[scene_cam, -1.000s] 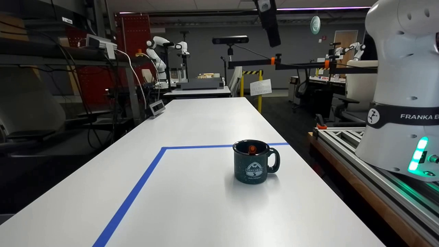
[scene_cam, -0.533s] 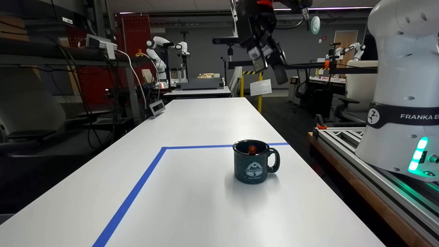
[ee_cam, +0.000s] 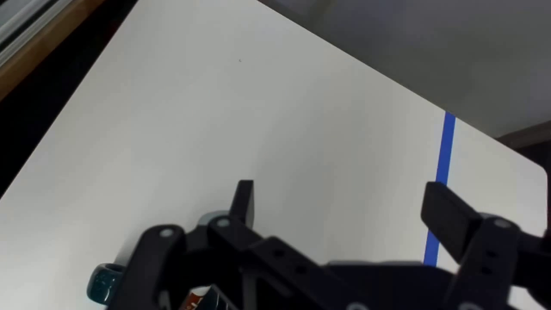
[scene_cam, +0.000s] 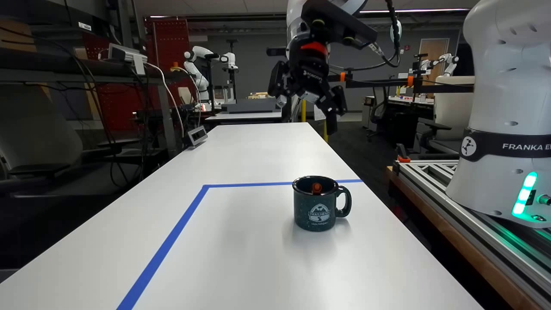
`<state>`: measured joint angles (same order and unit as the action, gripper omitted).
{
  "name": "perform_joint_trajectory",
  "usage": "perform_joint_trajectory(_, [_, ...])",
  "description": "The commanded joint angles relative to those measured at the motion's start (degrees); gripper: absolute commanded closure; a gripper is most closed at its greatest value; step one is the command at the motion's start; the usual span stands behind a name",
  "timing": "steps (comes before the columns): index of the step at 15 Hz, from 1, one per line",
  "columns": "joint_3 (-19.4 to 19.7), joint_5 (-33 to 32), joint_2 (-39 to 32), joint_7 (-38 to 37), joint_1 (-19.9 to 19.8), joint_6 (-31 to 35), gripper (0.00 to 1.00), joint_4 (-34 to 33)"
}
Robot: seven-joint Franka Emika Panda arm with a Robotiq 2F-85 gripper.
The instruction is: Remove the marker from the cup and put it on the table
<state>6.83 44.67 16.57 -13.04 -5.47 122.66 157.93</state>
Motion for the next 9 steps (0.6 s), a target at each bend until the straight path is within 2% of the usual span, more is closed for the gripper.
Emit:
perform_joint_trajectory(1, [-0.11,6.79,-3.41,-3.43,-1.22,3.83,0.00,-0.06])
perform_joint_trajectory(5, [-0.22,8.23,-6.54,-8.58,-2.59,6.59,0.00,-0.08])
perform_joint_trajectory(9, [-0.03,6.08,-9.08,-11.79,-3.30,5.58,0.00,-0.12])
